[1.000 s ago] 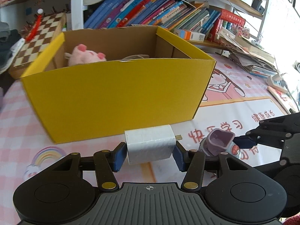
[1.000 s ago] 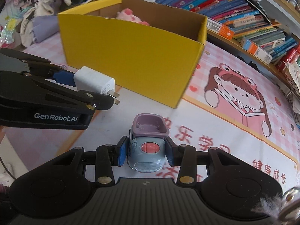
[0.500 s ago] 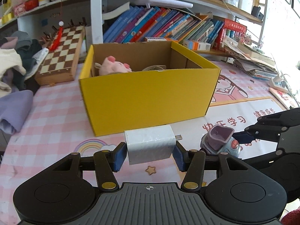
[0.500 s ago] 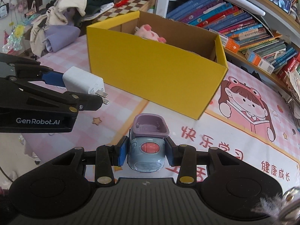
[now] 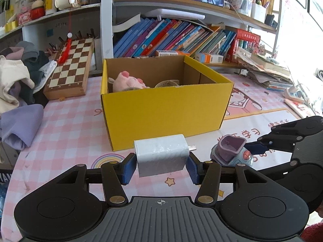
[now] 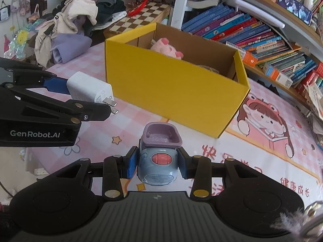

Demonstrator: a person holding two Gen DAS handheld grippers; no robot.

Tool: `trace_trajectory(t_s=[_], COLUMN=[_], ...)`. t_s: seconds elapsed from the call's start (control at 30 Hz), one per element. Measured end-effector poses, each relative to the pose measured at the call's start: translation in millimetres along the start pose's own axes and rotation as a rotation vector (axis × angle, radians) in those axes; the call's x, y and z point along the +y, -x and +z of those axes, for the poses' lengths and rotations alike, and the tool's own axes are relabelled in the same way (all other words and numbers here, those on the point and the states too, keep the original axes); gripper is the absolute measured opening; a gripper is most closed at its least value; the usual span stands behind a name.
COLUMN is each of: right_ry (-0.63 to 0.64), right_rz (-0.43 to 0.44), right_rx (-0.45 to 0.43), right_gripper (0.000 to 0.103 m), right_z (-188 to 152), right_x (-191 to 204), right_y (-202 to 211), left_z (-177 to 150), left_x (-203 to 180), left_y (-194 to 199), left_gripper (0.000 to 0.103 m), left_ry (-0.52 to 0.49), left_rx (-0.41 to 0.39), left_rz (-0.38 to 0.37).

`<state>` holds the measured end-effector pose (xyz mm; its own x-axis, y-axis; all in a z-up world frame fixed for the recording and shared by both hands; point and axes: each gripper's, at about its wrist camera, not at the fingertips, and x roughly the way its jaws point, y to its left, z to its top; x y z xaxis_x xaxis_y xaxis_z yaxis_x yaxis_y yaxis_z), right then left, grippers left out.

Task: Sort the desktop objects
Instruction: 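Lift the charger with the left tool while the right tool carries the car over the box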

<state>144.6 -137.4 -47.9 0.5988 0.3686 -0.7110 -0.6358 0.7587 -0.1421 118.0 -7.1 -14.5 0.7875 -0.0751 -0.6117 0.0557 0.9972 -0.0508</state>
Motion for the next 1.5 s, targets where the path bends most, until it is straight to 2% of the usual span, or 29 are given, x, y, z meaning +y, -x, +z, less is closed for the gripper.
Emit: trace_trajectory(t_s=[0.23,0.47,0.7,0.87,1.0,1.5], right_ry=[-0.016,0.002,0.016,0.006,0.008,0.059], right_rz=[-0.042,-0.061,-0.044,-0.022,0.0,0.139], right_rx=[-0.102,-0.227,-0.311,-0.306,-0.283,-0.08], right_gripper=[0.039,0.039,0.038,0.038,0.039,0.039], right_z=[21,58,98,113,121,118], right_x=[-9,-31,-59,-78,-90,-104], right_y=[10,17,10,-9,-26,-93], left_z=[15,50,81,98,104,102], left_x=[5,6,9,12,13,16], left_y=[8,12,-2,-19,-38,-100], left_gripper=[0.052,0.052,0.052,0.052,0.052,0.052], left_ry=[-0.01,-0.018,-0.035,-0.022,-0.01,0.031], left_rx=[-0.074,-0.201,-0.229,-0.214,-0.173,0.018], left_rz=[0.003,0.022,0.064,0.099,0.114,0.135])
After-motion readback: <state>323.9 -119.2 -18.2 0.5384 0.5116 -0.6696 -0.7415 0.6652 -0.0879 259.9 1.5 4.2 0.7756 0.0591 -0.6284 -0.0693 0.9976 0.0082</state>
